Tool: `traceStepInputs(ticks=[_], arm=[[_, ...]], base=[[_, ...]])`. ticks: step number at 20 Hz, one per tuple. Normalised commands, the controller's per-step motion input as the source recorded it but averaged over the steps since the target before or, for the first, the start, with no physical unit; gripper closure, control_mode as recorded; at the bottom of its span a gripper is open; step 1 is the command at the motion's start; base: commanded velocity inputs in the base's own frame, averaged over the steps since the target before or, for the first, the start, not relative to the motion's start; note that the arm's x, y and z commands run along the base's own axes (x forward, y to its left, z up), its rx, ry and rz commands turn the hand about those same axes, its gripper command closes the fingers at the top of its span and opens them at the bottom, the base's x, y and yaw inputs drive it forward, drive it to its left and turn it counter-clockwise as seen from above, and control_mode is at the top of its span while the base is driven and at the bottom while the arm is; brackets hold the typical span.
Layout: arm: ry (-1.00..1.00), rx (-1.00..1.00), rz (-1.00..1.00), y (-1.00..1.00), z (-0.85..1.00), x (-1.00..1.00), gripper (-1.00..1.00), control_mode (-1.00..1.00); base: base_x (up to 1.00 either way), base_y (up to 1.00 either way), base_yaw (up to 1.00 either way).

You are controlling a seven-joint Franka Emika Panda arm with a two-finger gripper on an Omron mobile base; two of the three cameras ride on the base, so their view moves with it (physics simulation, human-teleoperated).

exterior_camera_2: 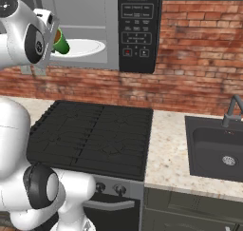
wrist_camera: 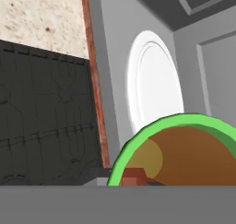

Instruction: Place the microwavable item in the microwave. Then, close the microwave door and press the start button.

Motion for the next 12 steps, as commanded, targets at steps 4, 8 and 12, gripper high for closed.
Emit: traceStepInputs(ticks=[4,8,12], arm=[[0.02,-0.05,0.03,0.04,0.0,0.37,1.0,-1.0],[0.02,-0.02,0.03,0.0,0.0,0.35,1.0,-1.0],[0.08,0.0,0.04,0.0,0.0,0.35,1.0,-1.0]], base=[[0.0,0.0,0.0],[0.0,0.0,0.0],[0.0,0.0,0.0]])
